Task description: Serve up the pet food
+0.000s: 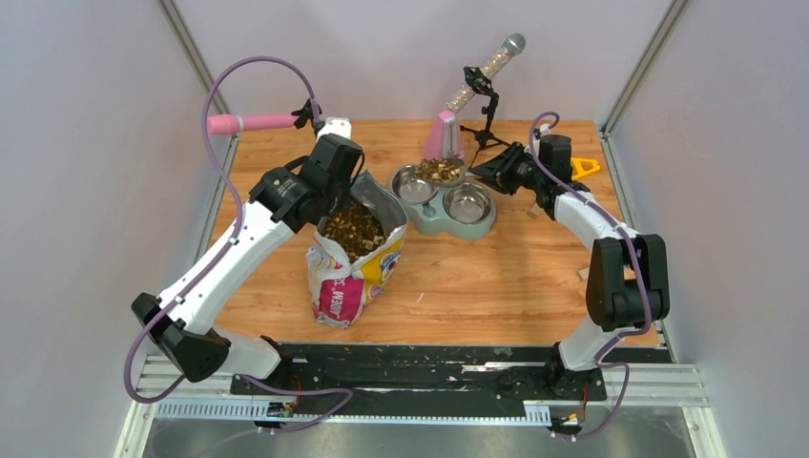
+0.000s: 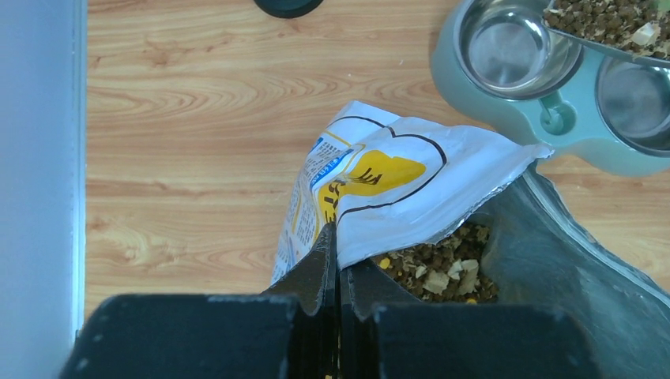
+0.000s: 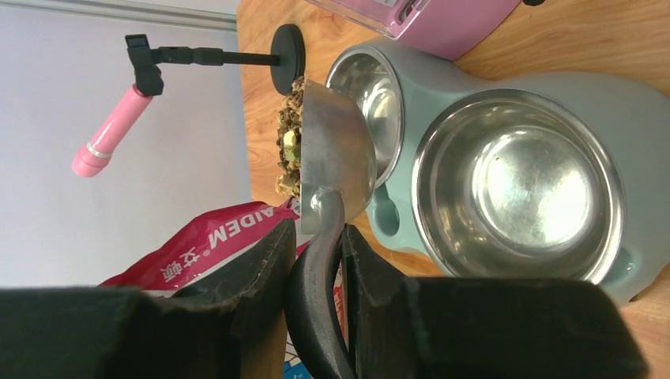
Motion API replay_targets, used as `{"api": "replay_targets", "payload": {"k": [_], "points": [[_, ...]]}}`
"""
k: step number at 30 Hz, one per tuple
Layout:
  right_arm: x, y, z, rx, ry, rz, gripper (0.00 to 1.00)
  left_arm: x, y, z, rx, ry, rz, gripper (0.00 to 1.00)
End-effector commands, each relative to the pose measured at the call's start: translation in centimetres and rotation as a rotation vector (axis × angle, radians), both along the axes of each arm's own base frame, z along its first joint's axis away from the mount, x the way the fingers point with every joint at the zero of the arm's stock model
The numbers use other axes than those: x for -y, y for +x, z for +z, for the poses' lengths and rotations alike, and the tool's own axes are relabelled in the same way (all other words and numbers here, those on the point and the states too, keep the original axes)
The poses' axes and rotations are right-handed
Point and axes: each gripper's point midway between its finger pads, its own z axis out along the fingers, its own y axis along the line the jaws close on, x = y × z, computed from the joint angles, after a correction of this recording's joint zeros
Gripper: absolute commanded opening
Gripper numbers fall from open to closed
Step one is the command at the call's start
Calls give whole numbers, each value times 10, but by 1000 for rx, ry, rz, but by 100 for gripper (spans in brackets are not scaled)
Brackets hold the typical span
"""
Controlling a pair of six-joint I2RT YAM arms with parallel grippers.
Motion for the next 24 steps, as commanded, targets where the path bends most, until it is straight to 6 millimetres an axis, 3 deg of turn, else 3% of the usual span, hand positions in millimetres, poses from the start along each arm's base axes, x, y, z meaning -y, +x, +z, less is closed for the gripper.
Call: {"api": "replay_targets", "payload": {"k": [1,6,16,24], "points": [[-3,13,17,86,-45,21,0,-13,4,39,88,-13,74,0],[-9,18,8,68,-70,31,0,-34,6,66,172,26,159,0],[-16,24,1,56,-128,22,0,-83,-13,120,306,98,301,0],[-21,29,-2,50,-190,12,0,-89,-18,124,336,102,297,0]]}}
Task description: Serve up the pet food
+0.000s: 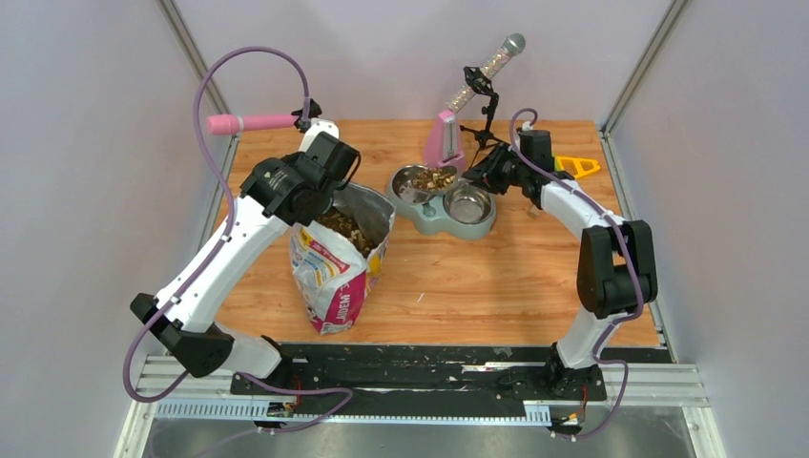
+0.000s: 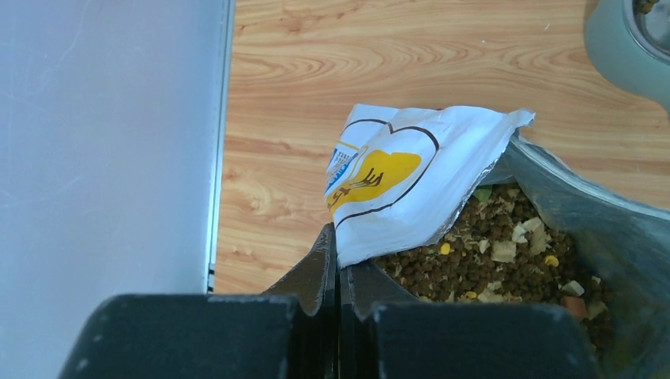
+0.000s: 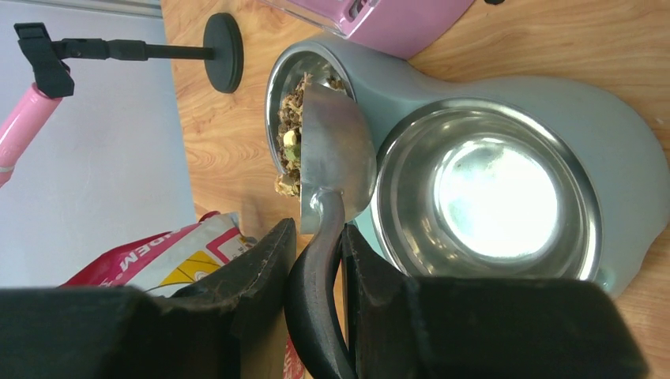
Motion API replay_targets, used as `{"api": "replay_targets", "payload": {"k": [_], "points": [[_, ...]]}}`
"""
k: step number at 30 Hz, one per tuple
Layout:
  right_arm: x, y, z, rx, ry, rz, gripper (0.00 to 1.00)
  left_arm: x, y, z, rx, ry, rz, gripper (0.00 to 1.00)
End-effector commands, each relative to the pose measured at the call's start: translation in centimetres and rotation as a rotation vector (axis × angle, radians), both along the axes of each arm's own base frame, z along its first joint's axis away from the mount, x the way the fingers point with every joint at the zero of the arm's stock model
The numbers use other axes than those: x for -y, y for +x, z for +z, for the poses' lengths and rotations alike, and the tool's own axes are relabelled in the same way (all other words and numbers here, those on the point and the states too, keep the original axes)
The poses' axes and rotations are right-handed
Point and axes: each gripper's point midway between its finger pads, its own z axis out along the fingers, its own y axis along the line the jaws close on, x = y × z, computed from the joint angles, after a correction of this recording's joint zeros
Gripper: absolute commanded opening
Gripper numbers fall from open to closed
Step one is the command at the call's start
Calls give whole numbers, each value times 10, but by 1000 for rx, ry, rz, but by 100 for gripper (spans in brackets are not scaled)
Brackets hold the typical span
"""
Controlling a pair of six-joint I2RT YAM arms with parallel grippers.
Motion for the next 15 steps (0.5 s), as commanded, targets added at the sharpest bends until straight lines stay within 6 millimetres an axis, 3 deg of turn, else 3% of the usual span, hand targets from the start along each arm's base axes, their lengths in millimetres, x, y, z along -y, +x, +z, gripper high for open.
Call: {"api": "replay_targets", "payload": {"k": [1,15], "points": [[-6,20,30,109,-41,-4,0,-25,5,95,398,-140,100,0],[-13,28,25,85,-112,-18,0,-9,7,75,394,-205,15,0]]}}
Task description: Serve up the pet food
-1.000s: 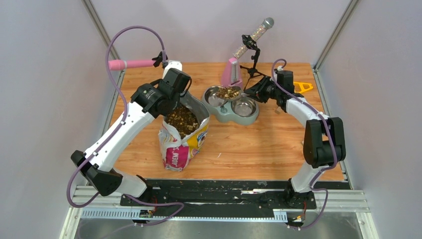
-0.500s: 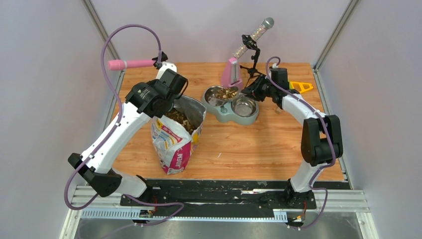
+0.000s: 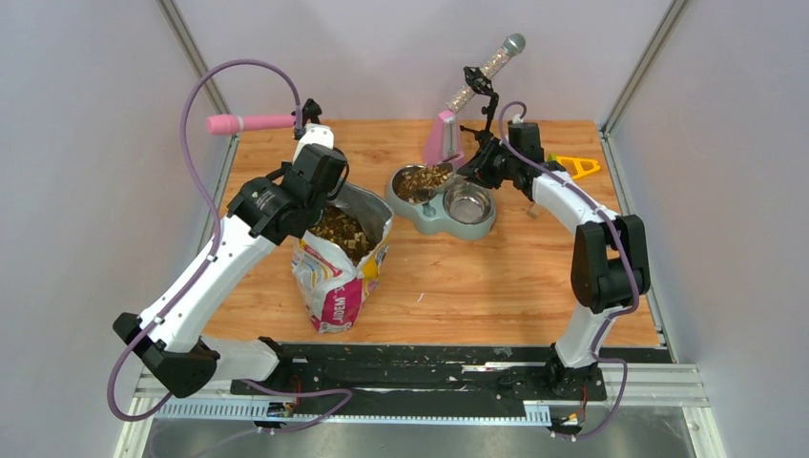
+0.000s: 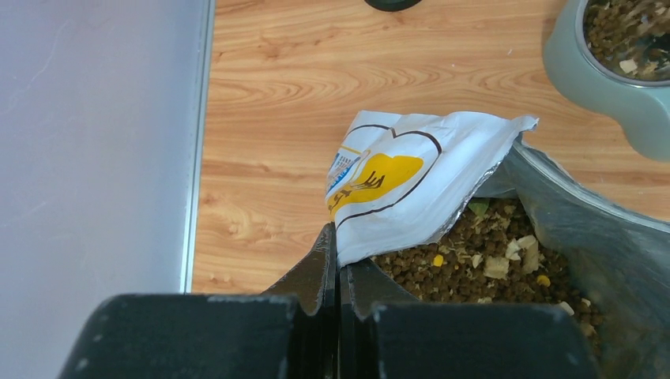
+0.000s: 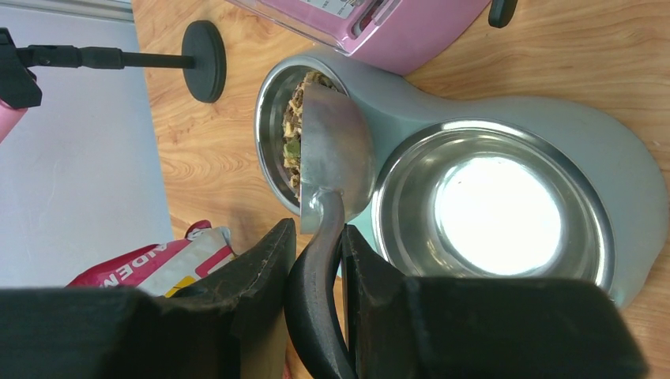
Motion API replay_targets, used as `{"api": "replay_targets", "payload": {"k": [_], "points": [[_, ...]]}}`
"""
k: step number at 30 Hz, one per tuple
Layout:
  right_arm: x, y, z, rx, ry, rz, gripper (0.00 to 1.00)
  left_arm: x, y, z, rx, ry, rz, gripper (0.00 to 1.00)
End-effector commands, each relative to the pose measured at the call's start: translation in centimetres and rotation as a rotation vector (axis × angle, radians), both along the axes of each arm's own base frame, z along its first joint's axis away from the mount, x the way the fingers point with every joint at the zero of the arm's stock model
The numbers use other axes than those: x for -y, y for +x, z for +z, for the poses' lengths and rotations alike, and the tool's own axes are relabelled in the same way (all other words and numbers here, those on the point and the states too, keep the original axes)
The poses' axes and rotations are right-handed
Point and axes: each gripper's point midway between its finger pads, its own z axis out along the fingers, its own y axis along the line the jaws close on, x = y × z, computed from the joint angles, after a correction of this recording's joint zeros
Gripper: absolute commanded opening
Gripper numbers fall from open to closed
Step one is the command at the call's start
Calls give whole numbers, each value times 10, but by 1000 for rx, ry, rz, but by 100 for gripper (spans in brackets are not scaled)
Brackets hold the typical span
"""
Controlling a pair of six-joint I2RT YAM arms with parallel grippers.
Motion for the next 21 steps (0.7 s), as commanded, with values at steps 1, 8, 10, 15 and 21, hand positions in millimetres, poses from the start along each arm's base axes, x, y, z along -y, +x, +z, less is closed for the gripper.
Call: {"api": "replay_targets", "payload": {"k": [1,8,10,15,21], "points": [[-4,16,22,77,-20,-2,0,-10,10,77,314,-160,75,0],[-6,18,20,78,-60,-14,0,-8,10,74,309,-163,67,0],[-7,18,19,78,-75,-15,0,-7,10,73,309,-165,64,0],[-7,17,23,89,-103,-20,0,-3,11,71,301,-179,47,0],[-7,16,27,101,-134,-15,0,-2,11,69,294,-182,42,0]]}}
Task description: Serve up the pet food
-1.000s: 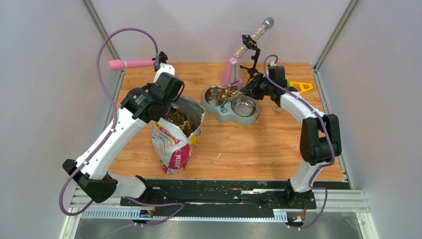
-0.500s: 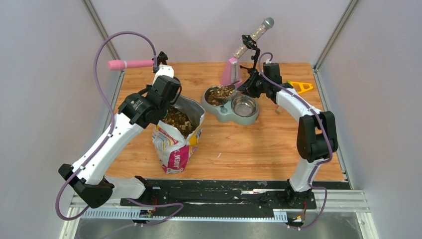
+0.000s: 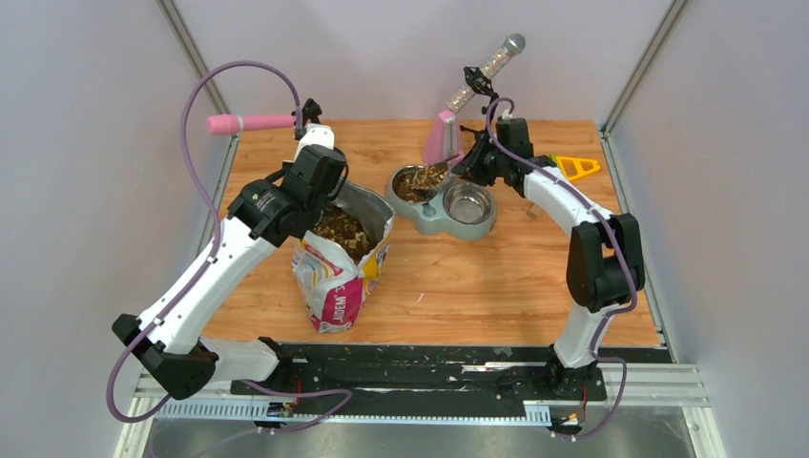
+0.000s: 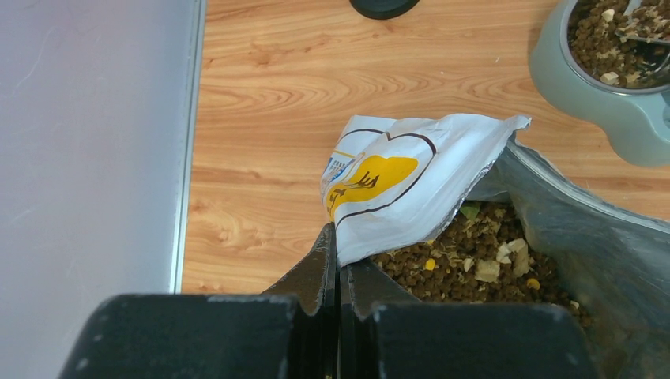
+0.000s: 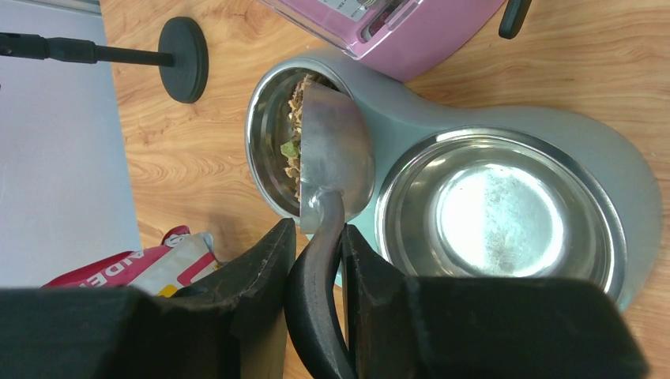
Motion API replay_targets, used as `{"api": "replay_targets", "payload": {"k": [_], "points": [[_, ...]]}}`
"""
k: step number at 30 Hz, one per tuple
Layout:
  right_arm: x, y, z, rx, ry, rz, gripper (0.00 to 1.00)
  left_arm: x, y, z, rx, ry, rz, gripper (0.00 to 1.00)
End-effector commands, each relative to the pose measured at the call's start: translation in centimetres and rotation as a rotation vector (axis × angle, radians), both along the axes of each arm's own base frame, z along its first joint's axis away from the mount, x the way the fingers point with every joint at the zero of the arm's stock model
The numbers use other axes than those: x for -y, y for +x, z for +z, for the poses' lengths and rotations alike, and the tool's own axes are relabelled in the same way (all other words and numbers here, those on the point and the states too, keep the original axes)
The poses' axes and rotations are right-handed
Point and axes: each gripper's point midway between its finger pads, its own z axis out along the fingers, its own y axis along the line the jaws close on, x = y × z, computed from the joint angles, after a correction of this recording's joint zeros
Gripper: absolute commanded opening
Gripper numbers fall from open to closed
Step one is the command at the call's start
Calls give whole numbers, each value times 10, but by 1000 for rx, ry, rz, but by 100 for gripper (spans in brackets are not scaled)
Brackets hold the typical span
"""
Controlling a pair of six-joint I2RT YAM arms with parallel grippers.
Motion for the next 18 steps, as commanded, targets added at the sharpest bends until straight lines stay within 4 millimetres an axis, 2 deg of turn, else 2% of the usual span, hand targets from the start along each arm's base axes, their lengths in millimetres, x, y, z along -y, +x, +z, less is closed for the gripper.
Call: {"api": "replay_targets", "payload": {"k": [1,10,18], "points": [[2,12,27,85,-37,-8,0,-5,8,70,269,-159,51,0],[2,13,36,117,-122,-12,0,-4,8,67,266,-166,43,0],[-5,13,32,102,-136,7,0,-2,10,65,260,-162,40,0]]}}
